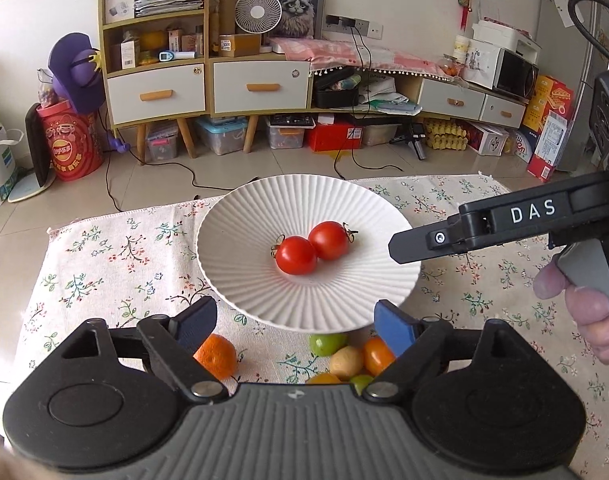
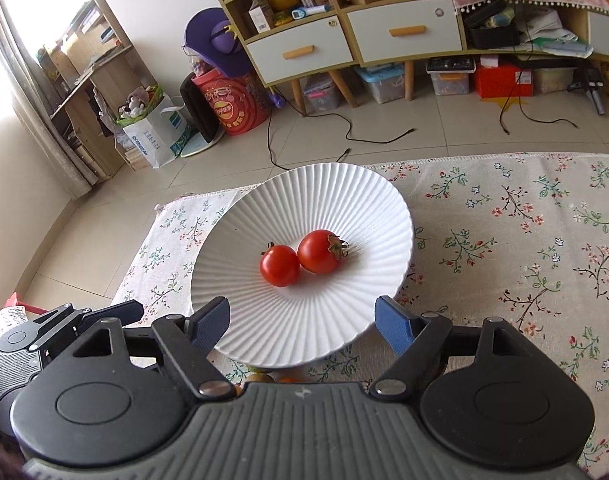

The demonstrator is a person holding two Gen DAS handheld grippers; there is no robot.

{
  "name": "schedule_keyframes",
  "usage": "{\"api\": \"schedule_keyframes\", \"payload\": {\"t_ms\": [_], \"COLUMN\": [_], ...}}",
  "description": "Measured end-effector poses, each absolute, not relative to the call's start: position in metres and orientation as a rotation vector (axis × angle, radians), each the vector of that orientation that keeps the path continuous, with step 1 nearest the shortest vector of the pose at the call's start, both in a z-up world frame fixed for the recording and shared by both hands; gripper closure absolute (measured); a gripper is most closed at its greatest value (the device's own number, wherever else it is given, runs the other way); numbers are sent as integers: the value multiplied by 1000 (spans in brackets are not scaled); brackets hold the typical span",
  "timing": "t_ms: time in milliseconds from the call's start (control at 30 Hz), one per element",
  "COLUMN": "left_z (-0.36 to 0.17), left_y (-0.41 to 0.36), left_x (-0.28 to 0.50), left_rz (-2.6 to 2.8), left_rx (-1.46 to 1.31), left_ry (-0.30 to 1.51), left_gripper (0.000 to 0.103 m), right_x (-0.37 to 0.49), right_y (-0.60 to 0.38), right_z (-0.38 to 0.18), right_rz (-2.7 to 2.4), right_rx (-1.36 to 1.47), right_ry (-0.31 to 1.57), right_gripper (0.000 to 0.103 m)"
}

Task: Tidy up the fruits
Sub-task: 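Withdraw the right gripper from the bowl back toward the fruits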

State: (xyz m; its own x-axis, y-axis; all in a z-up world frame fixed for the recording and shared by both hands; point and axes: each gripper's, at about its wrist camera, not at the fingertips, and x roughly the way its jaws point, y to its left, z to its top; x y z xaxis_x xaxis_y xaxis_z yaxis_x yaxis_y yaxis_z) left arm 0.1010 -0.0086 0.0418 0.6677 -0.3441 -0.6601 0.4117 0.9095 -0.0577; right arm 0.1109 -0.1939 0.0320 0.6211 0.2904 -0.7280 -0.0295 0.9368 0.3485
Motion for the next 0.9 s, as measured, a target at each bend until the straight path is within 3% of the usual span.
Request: {"api": "schedule_keyframes", "payload": {"t_ms": [233,367,900], "left_z": [54,51,8], "left_y": [-5,-2,18], "left_x": [75,64,31], "left_rz": [-414,-407,-371], "left_rx": [148,146,111], "left_ry": [733,760,816], "left_gripper": [8,7,7], "right_x": [84,70,24], "right_y": [-185,-178,-163], "right_z": [36,40,13], "right_rz": [170,165,256], "right_rx": [273,234,77], "right_ry": [842,810,722], "right_gripper": [7,2,1]}}
